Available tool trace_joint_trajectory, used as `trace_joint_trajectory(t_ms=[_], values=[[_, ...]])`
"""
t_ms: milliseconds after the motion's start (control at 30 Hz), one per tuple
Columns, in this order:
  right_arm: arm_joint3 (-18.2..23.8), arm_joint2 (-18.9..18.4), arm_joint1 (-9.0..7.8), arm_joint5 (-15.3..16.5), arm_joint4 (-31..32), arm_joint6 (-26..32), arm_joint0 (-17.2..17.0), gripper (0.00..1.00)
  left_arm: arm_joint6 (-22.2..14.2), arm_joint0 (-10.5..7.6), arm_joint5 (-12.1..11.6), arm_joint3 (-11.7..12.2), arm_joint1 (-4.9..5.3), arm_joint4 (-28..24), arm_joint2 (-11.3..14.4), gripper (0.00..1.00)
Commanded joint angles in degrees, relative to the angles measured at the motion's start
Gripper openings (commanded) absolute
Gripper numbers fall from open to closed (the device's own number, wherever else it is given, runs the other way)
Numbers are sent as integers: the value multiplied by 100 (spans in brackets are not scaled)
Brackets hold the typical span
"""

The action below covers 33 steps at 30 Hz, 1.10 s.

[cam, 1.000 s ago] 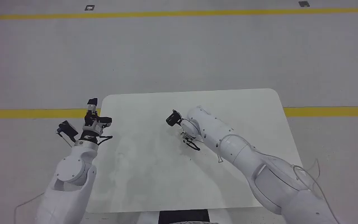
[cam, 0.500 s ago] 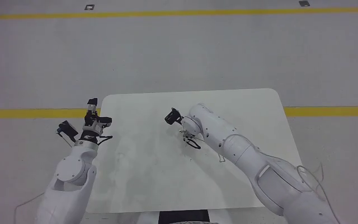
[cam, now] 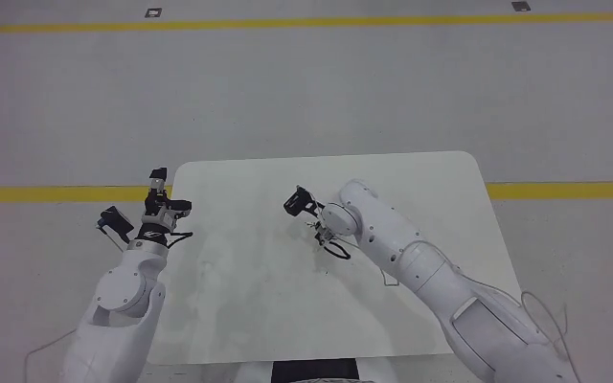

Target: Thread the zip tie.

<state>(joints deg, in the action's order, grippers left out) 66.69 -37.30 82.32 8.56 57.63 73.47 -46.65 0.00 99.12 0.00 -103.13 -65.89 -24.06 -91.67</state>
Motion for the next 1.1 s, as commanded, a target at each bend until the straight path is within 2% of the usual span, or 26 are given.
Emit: trace_joint_trajectory(t_ms=[0,233,600,1067], values=[[55,-16,-12,3,24,9,-43,12,0,0,0,0,0,0,0,100],[130,-56,-25,19,58,0,-124,7,0,0,0,0,0,0,0,100],[92,-52,26,-6,-29,-168,-153,17,0,0,0,0,0,0,0,100],[-296,-29,134,-177,-132,-346,-44,16,0,0,0,0,0,0,0,100]])
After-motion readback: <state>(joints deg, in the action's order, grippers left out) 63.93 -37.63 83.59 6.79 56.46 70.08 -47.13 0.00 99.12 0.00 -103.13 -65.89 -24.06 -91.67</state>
